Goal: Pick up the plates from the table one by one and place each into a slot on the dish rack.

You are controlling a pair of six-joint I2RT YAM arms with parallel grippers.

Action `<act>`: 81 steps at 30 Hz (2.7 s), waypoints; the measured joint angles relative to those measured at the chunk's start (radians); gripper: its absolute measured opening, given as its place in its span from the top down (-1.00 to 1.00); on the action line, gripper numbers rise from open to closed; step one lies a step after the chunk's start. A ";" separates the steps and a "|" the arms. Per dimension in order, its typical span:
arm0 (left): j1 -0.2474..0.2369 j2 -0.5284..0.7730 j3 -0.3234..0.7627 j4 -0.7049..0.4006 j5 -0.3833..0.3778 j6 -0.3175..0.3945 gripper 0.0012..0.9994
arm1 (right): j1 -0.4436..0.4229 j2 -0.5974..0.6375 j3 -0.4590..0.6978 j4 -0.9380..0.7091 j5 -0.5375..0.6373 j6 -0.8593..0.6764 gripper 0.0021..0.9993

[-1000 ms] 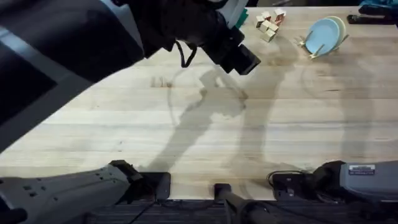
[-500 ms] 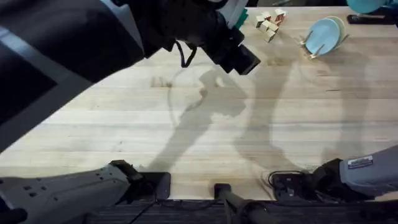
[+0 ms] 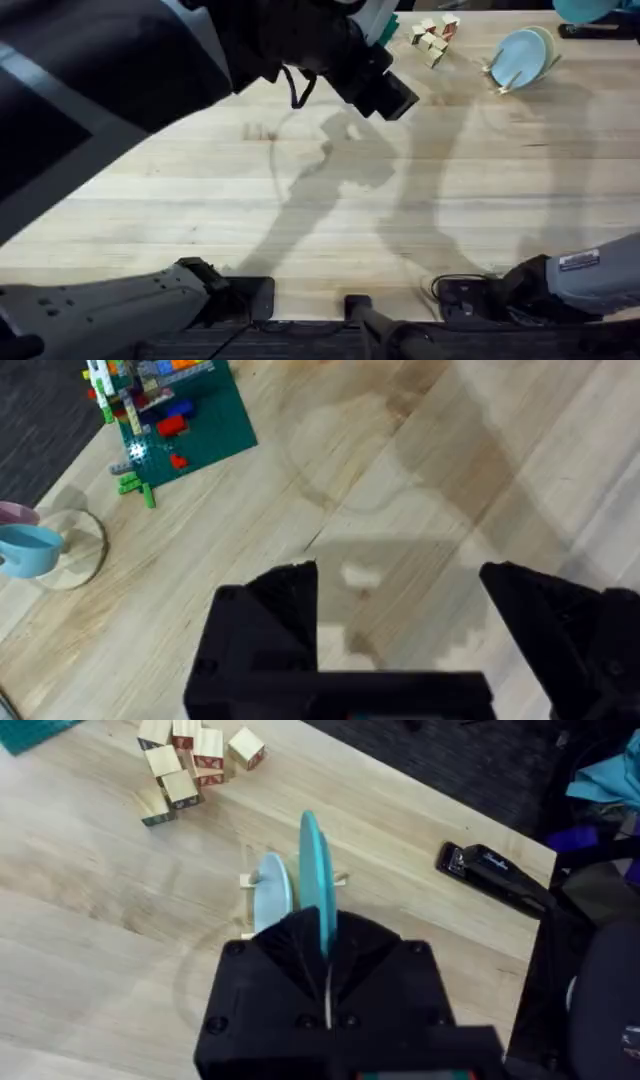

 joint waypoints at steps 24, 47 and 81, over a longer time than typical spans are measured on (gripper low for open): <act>0.000 0.000 0.000 0.000 0.000 0.000 -0.99 | -0.041 0.128 0.000 0.047 0.000 -0.003 0.94; 0.000 0.000 0.000 0.000 0.000 0.000 -0.99 | -0.041 0.238 0.000 0.095 0.000 -0.003 0.94; 0.000 0.000 0.000 0.000 0.000 0.000 -0.99 | -0.041 0.288 0.002 0.102 -0.007 -0.003 0.73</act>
